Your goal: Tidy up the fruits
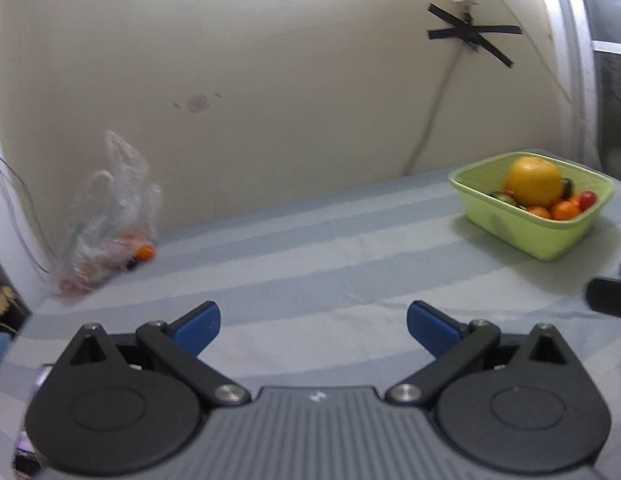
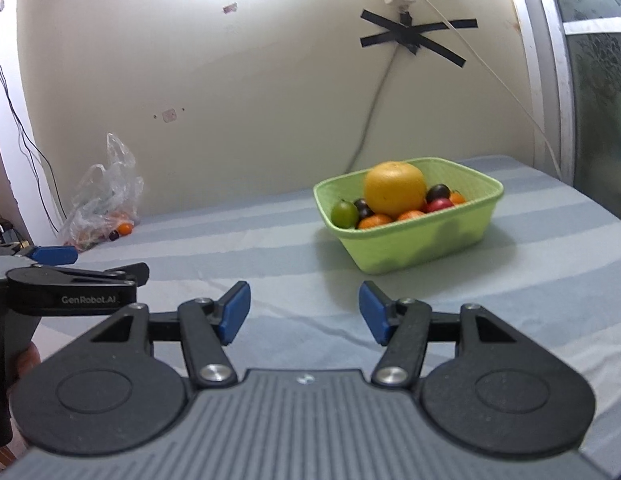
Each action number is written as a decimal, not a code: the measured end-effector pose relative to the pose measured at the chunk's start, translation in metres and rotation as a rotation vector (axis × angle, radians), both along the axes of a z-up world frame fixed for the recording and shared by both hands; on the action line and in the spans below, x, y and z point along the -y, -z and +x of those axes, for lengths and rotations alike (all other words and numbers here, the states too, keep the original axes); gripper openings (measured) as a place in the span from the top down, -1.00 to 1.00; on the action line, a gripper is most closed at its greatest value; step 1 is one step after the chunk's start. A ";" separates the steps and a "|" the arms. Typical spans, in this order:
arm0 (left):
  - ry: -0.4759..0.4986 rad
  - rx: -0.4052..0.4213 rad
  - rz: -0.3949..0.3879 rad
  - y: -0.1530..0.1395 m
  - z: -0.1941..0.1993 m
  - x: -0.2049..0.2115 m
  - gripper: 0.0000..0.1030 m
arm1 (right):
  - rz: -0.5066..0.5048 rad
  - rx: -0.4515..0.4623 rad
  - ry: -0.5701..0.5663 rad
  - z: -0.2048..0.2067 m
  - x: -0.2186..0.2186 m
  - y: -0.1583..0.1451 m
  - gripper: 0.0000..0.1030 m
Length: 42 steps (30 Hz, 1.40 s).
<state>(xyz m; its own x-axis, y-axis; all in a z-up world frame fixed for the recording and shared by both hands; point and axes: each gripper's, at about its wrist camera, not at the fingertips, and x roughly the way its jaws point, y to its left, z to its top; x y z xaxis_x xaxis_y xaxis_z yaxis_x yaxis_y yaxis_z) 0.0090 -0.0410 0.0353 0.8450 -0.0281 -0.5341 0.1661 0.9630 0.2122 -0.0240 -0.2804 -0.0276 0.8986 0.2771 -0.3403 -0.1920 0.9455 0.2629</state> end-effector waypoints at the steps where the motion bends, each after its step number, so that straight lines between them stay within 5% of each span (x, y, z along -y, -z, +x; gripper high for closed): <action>1: 0.012 -0.020 -0.016 0.001 0.000 0.000 -1.00 | 0.004 0.000 -0.001 0.000 -0.001 0.000 -0.23; 10: 0.017 -0.108 -0.119 0.018 -0.009 0.006 -1.00 | 0.019 -0.033 0.034 -0.007 -0.003 0.007 -0.25; 25: 0.070 -0.128 -0.068 0.020 -0.013 0.023 -1.00 | 0.040 -0.051 0.058 -0.012 0.003 0.013 -0.29; 42: 0.094 -0.144 -0.057 0.039 0.027 0.041 -1.00 | 0.051 -0.059 0.092 -0.014 0.007 0.016 -0.29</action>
<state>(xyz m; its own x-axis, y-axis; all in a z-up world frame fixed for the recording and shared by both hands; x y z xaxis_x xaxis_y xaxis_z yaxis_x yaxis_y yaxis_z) 0.0360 -0.0819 -0.0034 0.7523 -0.1365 -0.6446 0.2803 0.9517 0.1256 -0.0383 -0.2877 -0.0435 0.8998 0.2131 -0.3808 -0.0881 0.9434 0.3198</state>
